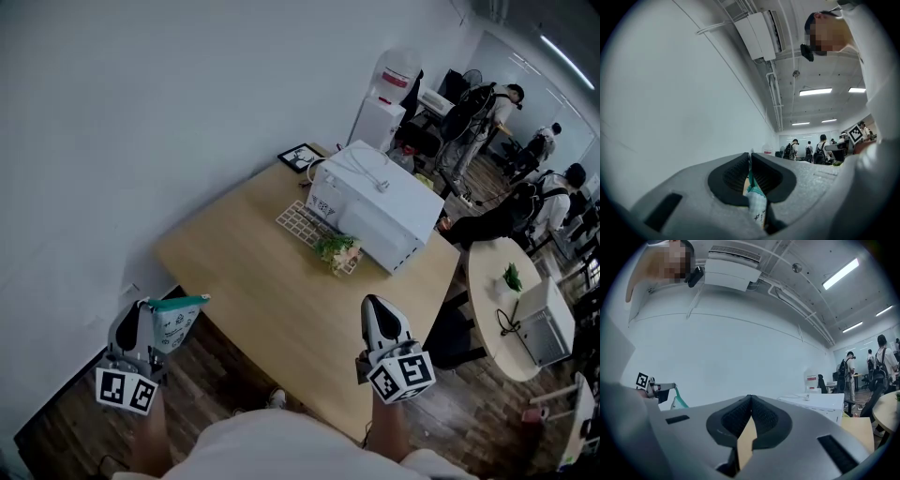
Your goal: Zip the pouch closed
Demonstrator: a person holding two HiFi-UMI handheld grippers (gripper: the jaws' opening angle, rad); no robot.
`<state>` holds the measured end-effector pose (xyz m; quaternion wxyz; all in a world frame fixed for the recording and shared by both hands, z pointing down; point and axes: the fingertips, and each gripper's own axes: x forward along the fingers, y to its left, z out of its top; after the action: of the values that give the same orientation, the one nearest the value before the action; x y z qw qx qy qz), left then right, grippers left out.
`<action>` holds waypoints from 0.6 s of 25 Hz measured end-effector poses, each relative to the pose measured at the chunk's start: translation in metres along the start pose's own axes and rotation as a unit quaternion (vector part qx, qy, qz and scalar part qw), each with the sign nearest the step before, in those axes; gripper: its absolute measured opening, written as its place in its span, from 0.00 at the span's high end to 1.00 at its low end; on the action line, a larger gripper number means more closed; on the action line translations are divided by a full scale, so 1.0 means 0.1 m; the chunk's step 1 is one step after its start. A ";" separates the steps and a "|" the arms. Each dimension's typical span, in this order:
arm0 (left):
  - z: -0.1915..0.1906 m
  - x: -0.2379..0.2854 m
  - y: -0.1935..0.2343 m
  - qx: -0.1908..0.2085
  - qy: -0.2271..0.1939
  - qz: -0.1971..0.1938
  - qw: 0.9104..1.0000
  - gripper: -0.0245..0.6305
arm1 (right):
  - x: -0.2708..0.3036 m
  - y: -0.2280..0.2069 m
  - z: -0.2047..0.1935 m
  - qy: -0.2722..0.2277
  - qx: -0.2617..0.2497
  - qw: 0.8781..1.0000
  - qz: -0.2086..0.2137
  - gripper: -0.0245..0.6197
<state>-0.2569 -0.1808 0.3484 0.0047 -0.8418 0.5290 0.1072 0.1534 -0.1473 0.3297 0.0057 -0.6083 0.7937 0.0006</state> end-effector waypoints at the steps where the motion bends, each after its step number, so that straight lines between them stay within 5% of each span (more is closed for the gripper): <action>1: 0.00 -0.01 0.01 -0.001 0.001 0.001 1.000 0.93 | 0.02 0.03 0.01 0.000 0.000 1.000 0.003 0.96; 15: -0.09 -0.16 -0.01 -0.019 0.013 0.005 1.000 0.93 | 0.17 0.30 0.11 -0.011 0.046 0.998 0.047 0.96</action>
<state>-0.2616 -0.1670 0.3600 -0.0189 -0.8402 0.5314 0.1066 0.1197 -0.1554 0.3187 0.0424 -0.5694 0.8205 -0.0285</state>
